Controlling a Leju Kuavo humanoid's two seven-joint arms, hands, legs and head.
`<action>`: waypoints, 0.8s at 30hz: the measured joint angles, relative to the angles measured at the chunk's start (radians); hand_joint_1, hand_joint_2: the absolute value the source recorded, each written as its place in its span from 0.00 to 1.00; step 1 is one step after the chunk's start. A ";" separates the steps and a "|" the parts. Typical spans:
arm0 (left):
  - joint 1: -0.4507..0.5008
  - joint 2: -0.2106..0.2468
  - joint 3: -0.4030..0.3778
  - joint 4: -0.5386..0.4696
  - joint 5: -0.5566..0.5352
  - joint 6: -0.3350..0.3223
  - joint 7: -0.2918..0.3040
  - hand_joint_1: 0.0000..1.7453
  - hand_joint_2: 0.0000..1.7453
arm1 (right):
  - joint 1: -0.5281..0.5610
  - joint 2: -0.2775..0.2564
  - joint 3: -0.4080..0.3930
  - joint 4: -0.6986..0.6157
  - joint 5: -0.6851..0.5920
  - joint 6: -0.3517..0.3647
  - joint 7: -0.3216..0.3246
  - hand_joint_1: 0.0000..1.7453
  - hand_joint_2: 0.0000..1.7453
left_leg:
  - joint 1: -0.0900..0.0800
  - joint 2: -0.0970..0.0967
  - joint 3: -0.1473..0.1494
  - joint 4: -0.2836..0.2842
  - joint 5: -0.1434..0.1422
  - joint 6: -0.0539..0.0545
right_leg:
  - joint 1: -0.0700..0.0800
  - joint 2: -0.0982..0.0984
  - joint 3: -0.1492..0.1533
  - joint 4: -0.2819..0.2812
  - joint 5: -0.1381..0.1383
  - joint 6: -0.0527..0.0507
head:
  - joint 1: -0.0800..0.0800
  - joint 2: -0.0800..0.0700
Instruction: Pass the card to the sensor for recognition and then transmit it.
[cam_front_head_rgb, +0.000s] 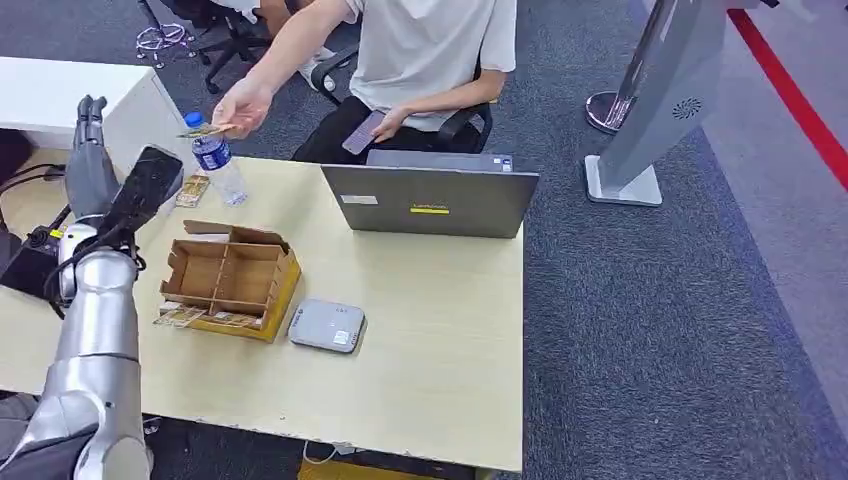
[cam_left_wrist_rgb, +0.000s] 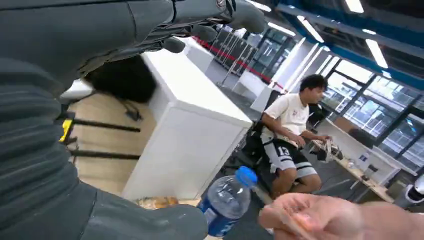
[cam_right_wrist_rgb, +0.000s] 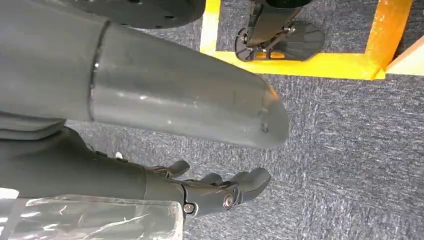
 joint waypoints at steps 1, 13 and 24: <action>-0.013 -0.002 -0.023 0.000 -0.029 0.011 0.010 0.00 1.00 | 0.000 0.000 0.000 0.000 0.002 0.003 0.003 0.00 0.00 | 0.000 0.000 0.000 0.000 0.000 0.000 | 0.000 0.000 0.000 0.000 0.000 0.000 | 0.000 0.000; -0.164 -0.025 -0.266 0.025 -0.356 0.124 0.122 1.00 1.00 | -0.003 0.000 0.002 0.003 0.026 0.023 0.021 0.00 0.00 | 0.000 0.000 0.000 0.000 0.000 0.000 | 0.000 0.000 0.000 0.000 0.000 0.000 | 0.000 0.000; -0.307 -0.053 -0.481 0.077 -0.637 0.214 0.219 1.00 1.00 | -0.005 0.000 0.009 0.005 0.058 0.046 0.046 0.00 0.00 | 0.000 0.000 -0.001 0.001 0.000 0.000 | 0.000 0.000 0.000 0.000 0.001 0.001 | 0.000 0.000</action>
